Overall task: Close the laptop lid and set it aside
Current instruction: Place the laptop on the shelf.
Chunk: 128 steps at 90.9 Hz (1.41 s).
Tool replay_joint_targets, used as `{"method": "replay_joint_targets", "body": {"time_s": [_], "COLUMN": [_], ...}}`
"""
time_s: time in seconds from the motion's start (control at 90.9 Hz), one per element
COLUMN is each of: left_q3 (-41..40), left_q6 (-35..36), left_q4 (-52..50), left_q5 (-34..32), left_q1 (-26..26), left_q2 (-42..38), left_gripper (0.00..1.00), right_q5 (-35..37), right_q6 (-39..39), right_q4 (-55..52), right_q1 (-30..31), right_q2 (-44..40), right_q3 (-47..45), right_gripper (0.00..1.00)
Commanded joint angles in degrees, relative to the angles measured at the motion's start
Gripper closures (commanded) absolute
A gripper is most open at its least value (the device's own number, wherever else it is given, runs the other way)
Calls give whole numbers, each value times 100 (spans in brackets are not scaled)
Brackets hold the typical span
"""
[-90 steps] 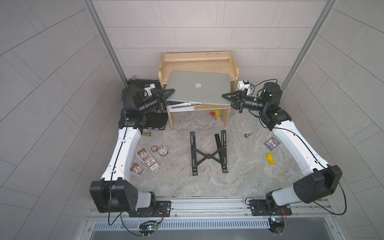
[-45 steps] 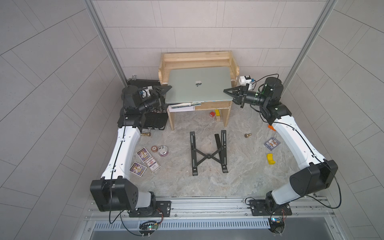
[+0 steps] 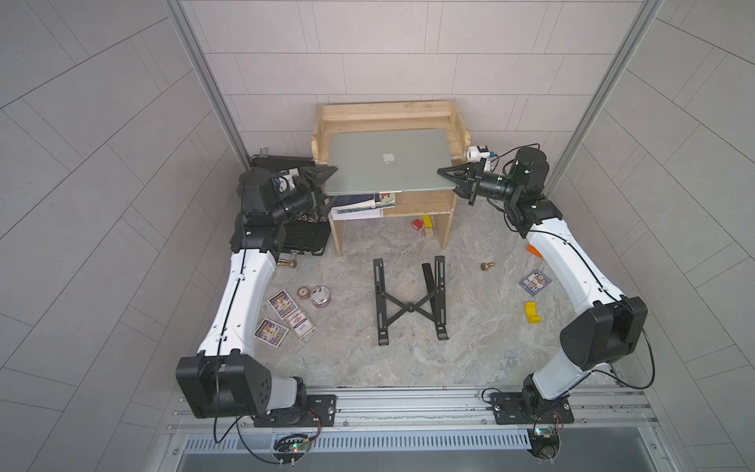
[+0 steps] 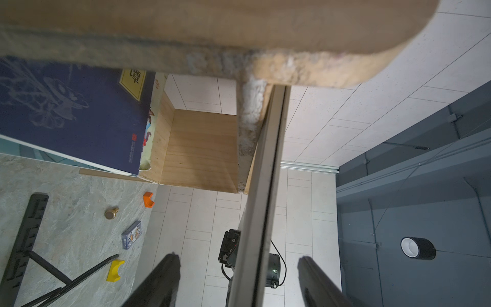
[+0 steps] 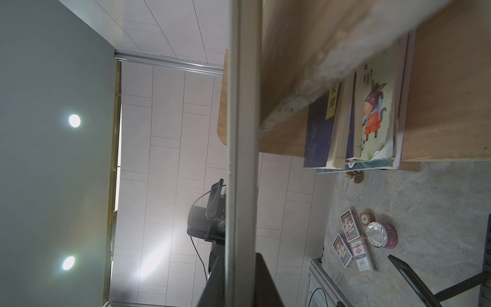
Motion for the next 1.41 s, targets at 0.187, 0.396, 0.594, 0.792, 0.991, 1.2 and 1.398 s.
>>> {"method": "replay_joint_targets", "body": {"time_s": [0.187, 0.396, 0.594, 0.792, 0.991, 1.2, 1.398], "left_q3": [288, 299, 359, 367, 726, 2216, 2850], "left_q6": [9, -13, -31, 20, 833, 3596, 4525], "left_q4": [-162, -177, -144, -133, -856, -3717, -4782], "left_q5": [20, 23, 38, 76, 51, -1502, -2678], "left_q1": [26, 28, 16, -62, -504, -1691, -2268], "left_q2": [-199, -180, -117, -35, 24, 301, 755], "left_gripper": [35, 43, 47, 57, 77, 78, 73], "right_q5": [588, 672, 699, 751, 796, 847, 900], "right_q6": [151, 221, 326, 333, 329, 200, 104], "right_q4": [466, 423, 454, 465, 558, 495, 395], "right_q1": [-76, -74, -71, -67, -46, -3, 47], "right_q2": [143, 386, 620, 718, 738, 732, 734], "right_q3": [693, 907, 1103, 1114, 1120, 1121, 1106], "right_gripper": [100, 100, 100, 100, 98, 91, 84]}}
